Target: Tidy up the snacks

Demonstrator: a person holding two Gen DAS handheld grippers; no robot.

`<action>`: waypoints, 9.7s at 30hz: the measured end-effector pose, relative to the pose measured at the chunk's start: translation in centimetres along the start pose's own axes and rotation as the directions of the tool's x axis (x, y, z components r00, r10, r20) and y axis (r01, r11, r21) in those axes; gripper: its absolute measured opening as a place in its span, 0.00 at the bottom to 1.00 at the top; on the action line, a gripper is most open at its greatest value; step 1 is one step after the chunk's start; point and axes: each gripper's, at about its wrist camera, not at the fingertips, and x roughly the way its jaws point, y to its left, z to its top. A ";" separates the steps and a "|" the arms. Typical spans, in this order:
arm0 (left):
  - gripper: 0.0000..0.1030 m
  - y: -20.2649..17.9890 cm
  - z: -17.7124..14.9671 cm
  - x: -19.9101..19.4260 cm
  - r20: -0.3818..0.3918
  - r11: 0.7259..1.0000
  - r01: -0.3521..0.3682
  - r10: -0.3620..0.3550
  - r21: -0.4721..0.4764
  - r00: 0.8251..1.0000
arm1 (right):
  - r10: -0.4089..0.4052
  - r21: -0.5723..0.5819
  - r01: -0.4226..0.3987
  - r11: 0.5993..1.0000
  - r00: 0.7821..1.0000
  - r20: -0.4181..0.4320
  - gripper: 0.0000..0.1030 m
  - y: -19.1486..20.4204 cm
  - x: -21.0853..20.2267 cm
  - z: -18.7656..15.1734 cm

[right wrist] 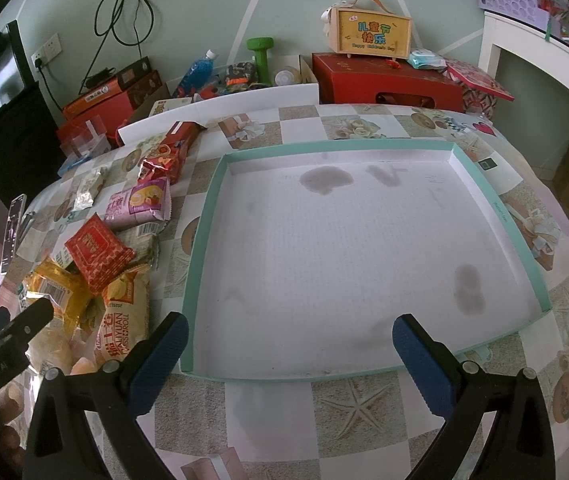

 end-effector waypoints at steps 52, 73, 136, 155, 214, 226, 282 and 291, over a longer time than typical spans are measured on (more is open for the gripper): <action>0.94 6.9 -1.9 0.0 -0.183 0.988 0.004 -0.032 -0.154 0.982 | 0.221 -0.124 -0.242 0.962 0.962 -0.160 0.91 12.0 1.3 -3.9; 0.73 4.5 -2.4 3.6 -0.301 0.989 0.076 -0.110 -0.123 0.947 | 0.262 -0.135 -0.299 0.945 0.936 -0.234 0.47 13.4 3.8 -5.3; 0.61 -16.5 5.4 4.3 -0.182 0.901 0.363 -0.326 0.237 0.928 | -0.120 0.352 0.096 0.931 0.992 0.044 0.39 -11.8 2.2 4.2; 0.77 -18.8 5.4 7.0 -0.204 0.903 0.364 -0.321 0.229 0.925 | -0.142 0.387 0.118 0.914 0.989 0.033 0.41 -14.3 3.2 4.3; 0.99 9.3 7.6 0.8 -0.004 0.973 -0.095 0.096 -0.210 0.995 | 0.192 0.043 -0.203 0.978 0.965 0.176 1.00 4.6 -0.1 5.7; 0.84 14.7 4.4 4.5 -0.184 0.929 -0.113 0.049 -0.351 0.982 | 0.220 -0.092 -0.222 0.971 0.975 -0.026 0.81 13.0 3.8 2.6; 0.49 9.9 5.6 6.5 -0.191 0.976 -0.031 -0.010 -0.214 0.981 | 0.178 -0.174 -0.189 0.966 0.981 -0.076 0.38 13.8 3.8 0.7; 0.49 8.4 6.9 2.4 -0.073 0.984 0.011 -0.024 -0.179 0.997 | 0.219 -0.150 -0.214 0.965 0.976 0.019 0.38 12.9 0.6 1.8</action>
